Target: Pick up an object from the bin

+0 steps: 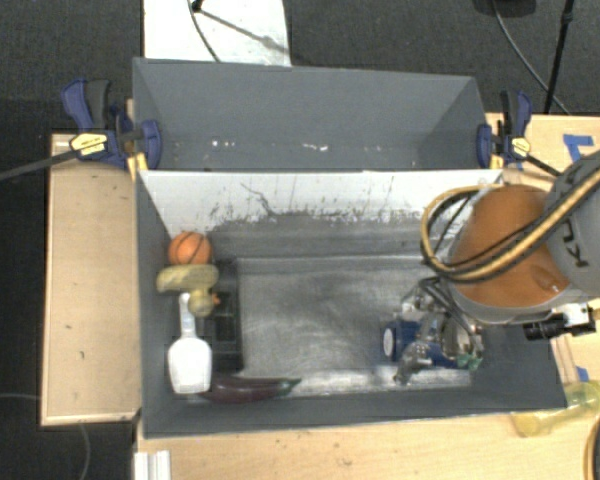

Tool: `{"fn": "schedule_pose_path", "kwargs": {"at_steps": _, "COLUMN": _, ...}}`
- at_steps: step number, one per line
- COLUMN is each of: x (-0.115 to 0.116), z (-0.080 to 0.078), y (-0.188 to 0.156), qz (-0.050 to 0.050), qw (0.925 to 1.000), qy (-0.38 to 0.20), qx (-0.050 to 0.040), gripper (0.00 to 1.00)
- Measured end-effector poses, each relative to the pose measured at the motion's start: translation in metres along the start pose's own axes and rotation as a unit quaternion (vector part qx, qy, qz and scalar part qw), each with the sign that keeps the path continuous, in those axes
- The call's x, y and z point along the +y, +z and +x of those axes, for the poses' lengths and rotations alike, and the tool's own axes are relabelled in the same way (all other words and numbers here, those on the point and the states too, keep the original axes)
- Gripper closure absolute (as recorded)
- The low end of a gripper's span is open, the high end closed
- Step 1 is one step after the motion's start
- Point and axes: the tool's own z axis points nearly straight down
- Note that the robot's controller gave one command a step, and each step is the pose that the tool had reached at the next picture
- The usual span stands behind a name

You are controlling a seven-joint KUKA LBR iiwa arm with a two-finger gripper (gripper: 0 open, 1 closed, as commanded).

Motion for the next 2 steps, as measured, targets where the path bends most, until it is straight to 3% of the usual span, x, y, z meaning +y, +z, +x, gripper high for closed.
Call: {"fn": "schedule_pose_path", "kwargs": {"at_steps": 2, "x": 0.0003, "z": -0.0013, "y": -0.0188, "qz": 0.0, "qw": 1.0, "qy": 0.0, "qx": -0.0045, "gripper": 1.0}}
